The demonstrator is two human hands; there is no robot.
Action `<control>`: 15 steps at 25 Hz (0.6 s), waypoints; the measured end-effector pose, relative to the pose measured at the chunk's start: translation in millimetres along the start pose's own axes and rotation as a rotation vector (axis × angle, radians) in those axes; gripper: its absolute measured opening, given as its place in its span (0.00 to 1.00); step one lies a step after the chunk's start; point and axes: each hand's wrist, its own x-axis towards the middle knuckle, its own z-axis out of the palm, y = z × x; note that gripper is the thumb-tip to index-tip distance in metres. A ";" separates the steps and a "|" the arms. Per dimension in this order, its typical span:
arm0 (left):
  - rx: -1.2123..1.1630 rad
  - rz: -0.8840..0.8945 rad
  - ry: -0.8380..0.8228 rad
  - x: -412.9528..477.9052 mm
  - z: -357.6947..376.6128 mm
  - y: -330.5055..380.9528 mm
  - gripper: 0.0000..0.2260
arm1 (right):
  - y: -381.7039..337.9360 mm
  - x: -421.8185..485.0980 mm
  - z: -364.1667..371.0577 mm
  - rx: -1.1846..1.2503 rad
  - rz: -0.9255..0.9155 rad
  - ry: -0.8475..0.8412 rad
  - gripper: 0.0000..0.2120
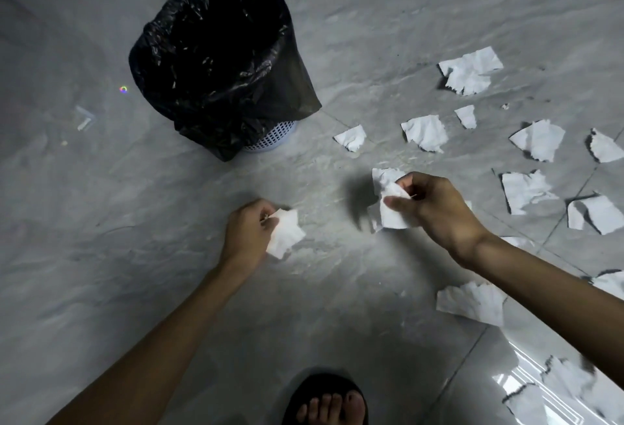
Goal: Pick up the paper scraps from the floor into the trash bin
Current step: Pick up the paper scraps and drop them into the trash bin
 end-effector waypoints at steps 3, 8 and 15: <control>-0.250 0.216 0.130 3.8 -47.2 68.9 0.02 | -19.8 6.8 -8.8 0.151 -0.002 0.120 0.06; -0.366 0.508 0.504 41.4 -130.4 140.0 0.03 | -94.6 17.3 -12.6 0.253 -0.166 0.181 0.01; -0.155 0.074 0.495 141.8 -152.8 97.9 0.13 | -240.6 56.9 16.4 0.309 -0.453 0.012 0.06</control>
